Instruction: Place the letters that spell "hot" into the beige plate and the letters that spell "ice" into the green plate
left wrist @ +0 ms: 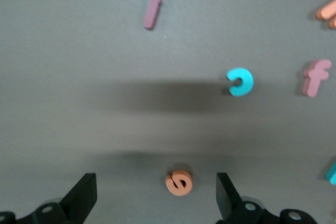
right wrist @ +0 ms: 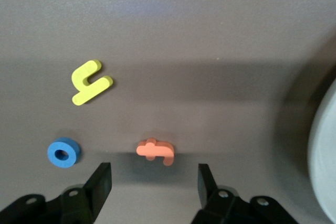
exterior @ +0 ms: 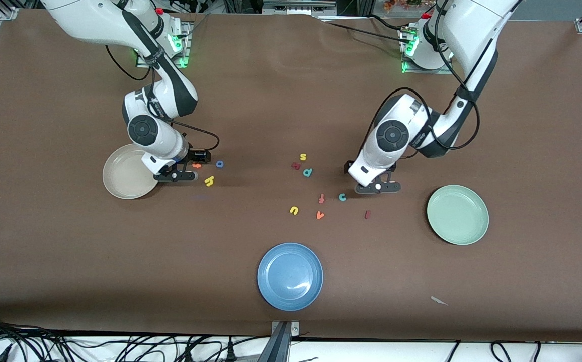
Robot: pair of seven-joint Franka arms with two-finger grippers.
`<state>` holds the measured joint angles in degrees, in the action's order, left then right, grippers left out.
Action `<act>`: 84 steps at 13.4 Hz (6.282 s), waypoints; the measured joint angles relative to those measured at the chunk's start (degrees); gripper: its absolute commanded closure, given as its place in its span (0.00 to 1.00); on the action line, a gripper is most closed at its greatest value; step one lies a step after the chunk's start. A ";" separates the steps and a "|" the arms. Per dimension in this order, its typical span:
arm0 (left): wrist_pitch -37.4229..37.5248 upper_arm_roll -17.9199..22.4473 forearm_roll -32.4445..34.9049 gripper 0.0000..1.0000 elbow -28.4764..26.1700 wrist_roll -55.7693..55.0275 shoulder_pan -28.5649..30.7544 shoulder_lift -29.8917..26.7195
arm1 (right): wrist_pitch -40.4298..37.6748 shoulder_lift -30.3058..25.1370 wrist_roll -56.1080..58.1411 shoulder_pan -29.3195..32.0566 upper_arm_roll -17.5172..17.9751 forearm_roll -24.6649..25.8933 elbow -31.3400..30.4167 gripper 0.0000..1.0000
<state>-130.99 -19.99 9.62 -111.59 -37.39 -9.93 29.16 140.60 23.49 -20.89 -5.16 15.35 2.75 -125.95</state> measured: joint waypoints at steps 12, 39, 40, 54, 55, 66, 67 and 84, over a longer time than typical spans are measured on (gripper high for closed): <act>-1.52 -1.83 0.00 0.39 -2.29 0.54 0.22 3.83 | 1.89 1.70 1.79 0.36 -0.20 0.00 0.00 0.53; -3.79 -2.18 -0.05 0.76 -0.23 0.48 1.04 4.67 | -20.36 0.46 7.78 0.60 -6.51 0.04 13.54 0.66; -2.64 -2.16 -0.05 0.76 0.91 0.58 1.45 4.66 | -20.59 0.46 10.48 0.64 -9.13 0.05 13.84 0.66; 8.58 -1.34 0.00 0.91 9.27 16.33 16.32 3.53 | -18.07 3.78 19.91 2.30 -18.89 1.68 14.69 0.02; 8.67 -0.99 0.01 0.90 9.27 16.34 16.97 3.37 | -18.59 3.22 18.75 2.15 -18.05 1.67 15.07 0.02; 8.74 -0.52 10.91 0.00 9.28 19.65 26.24 3.89 | -16.44 0.78 -10.91 1.13 -3.78 0.38 15.05 0.03; 7.78 -0.52 10.91 0.00 9.29 20.94 26.29 4.05 | -14.19 0.89 -11.89 0.97 -3.41 0.38 14.45 0.03; 6.16 -1.94 1.14 0.06 23.91 31.01 8.93 16.98 | 1.19 8.79 -24.09 -6.16 -3.58 0.60 10.94 0.42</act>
<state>-124.82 -21.93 10.76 -87.68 -6.38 -1.00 46.15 141.80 32.28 -44.98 -11.32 11.77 3.35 -115.00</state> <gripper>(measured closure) 0.026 0.238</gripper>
